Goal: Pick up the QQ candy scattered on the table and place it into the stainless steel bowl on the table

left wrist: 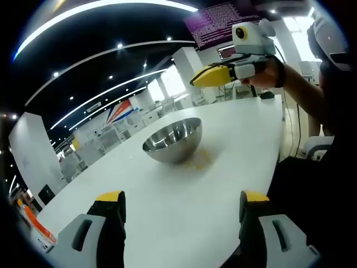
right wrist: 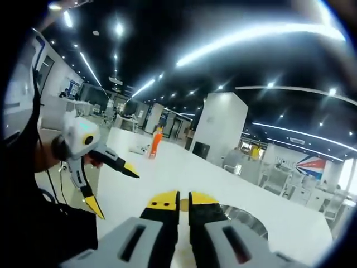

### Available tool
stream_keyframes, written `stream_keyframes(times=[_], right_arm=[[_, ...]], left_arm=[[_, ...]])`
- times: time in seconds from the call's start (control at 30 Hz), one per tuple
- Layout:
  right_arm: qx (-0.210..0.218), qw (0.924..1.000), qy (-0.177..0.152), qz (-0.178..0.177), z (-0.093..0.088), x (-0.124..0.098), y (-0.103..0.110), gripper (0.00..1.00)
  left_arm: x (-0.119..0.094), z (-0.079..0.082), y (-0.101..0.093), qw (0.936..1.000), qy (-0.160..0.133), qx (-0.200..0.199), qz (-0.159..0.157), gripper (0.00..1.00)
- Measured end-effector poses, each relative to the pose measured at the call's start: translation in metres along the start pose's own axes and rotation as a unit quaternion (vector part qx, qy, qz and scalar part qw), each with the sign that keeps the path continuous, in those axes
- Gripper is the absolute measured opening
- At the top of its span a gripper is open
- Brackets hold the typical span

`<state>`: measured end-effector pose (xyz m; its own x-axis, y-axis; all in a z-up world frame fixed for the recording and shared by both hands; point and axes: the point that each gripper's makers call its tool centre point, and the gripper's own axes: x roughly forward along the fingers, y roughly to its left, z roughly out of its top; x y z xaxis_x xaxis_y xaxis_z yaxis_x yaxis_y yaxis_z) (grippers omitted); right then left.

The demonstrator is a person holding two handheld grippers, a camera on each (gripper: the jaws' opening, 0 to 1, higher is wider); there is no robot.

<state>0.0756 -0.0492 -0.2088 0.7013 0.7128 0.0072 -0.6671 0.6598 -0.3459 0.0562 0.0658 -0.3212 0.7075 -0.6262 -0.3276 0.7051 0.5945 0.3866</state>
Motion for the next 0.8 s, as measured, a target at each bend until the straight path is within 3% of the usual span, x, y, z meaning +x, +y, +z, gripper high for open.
stream_keyframes(times=[0.2, 0.4, 0.6, 0.8], right_arm=[[-0.016, 0.9996, -0.014, -0.021, 0.019, 0.002, -0.023, 0.06], [-0.023, 0.9987, -0.02, -0.041, 0.027, 0.01, -0.05, 0.06], [-0.019, 0.9978, -0.012, -0.063, 0.018, 0.021, -0.074, 0.06], [-0.016, 0.9963, 0.016, -0.083, -0.01, 0.038, -0.095, 0.06]], left_arm=[[0.001, 0.001, -0.001, 1.0, 0.001, 0.001, -0.001, 0.85], [0.003, 0.002, 0.0, 1.0, 0.0, 0.002, -0.001, 0.84], [0.004, 0.002, -0.001, 1.0, 0.001, 0.001, -0.001, 0.84], [0.004, 0.001, 0.0, 1.0, 0.002, 0.0, -0.001, 0.84]])
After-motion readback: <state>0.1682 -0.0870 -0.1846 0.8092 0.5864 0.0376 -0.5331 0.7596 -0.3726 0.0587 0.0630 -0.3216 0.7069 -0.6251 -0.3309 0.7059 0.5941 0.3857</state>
